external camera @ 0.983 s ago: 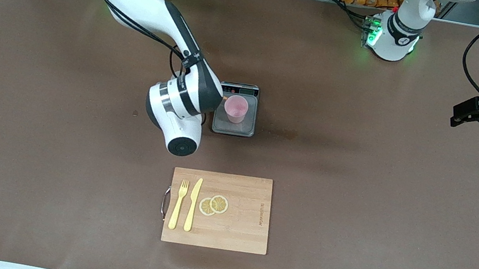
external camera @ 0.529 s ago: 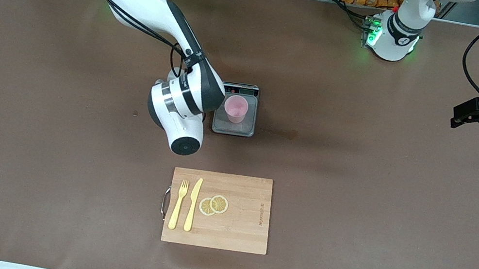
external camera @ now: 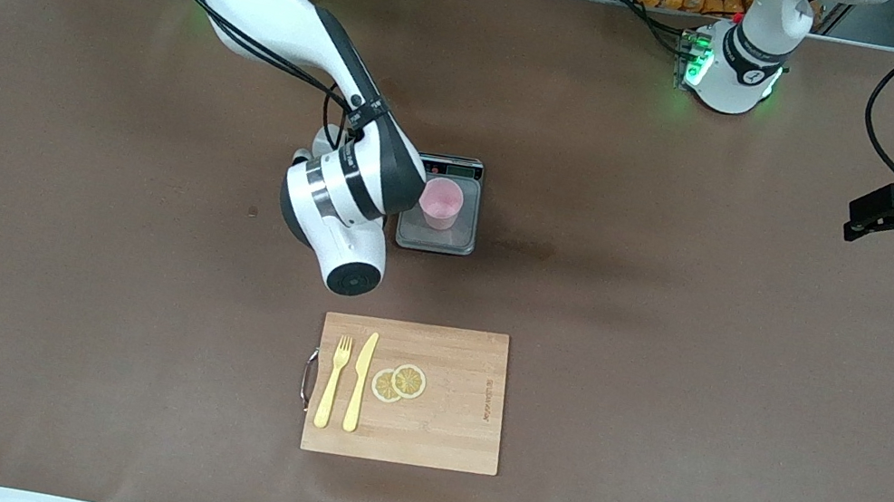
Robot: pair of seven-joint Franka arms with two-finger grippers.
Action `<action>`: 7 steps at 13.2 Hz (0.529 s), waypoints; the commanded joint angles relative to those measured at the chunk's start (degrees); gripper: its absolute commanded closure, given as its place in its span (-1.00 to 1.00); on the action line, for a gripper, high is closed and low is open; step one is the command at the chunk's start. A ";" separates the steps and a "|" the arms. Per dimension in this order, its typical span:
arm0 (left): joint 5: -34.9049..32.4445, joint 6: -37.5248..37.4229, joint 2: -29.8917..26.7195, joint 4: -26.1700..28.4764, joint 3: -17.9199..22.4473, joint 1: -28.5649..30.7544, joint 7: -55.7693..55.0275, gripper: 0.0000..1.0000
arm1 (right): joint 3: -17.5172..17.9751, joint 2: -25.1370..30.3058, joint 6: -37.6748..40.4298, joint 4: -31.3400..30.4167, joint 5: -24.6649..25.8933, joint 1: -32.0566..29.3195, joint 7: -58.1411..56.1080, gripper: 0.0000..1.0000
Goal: Add sauce to pink cup with both arms
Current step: 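Tilt the bottle nozzle down over the cup with the right gripper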
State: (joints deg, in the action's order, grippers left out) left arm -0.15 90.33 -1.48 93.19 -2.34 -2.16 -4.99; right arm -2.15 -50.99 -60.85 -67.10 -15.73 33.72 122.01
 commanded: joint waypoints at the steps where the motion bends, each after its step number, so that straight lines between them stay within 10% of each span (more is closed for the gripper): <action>1: 1.30 0.64 -1.34 0.85 0.23 0.22 0.51 -1.00 | -0.31 -1.39 2.75 2.85 0.62 0.91 2.43 0.43; 7: 1.38 0.64 -1.34 0.85 0.15 0.22 0.42 -1.00 | -0.40 -2.27 7.40 4.60 0.79 1.00 3.85 0.44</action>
State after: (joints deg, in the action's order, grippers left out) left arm -0.15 90.42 -1.48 93.19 -2.31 -2.15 -4.99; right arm -2.15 -52.02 -56.81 -66.35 -15.65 34.26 124.43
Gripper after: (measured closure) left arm 0.000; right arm 0.599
